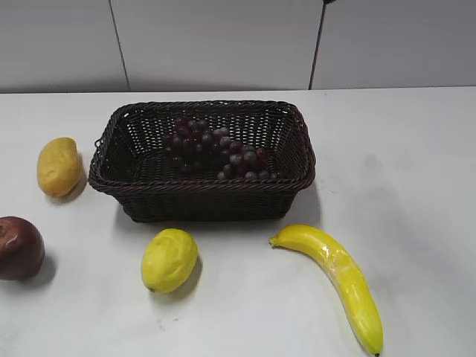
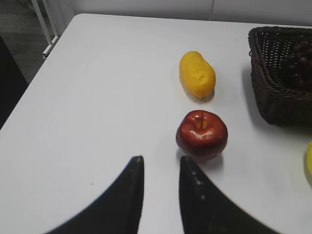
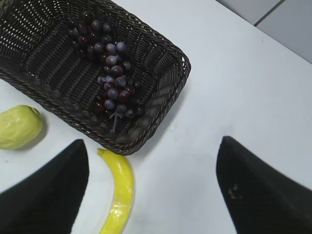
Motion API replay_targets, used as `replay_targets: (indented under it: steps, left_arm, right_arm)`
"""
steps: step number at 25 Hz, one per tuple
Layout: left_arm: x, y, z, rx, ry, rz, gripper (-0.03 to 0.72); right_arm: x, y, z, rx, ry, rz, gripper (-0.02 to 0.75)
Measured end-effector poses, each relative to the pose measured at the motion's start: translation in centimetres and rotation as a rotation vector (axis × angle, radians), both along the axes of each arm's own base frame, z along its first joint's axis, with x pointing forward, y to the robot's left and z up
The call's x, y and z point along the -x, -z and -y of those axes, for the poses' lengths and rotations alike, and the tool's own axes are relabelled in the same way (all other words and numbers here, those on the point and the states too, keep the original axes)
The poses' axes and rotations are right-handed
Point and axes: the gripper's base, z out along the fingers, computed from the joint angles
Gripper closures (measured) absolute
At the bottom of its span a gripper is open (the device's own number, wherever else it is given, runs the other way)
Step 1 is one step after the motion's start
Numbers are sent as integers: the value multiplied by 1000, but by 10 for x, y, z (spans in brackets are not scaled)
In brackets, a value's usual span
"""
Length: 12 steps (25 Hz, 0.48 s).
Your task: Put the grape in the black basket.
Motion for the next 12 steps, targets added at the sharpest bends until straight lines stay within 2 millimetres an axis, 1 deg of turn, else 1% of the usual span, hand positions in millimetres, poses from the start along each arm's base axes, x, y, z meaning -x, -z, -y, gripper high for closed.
replay_targets:
  steps: [2,5,12]
  left_arm:
    - [0,0,0,0,0,0,460]
    - [0,0,0,0,0,0,460]
    - [0,0,0,0,0,0,460]
  right_arm:
    - [12,0,9,-2,11,-7,122]
    - [33,5,24,10,42,-26,123]
    - [88,47,70,74,166,-109,131]
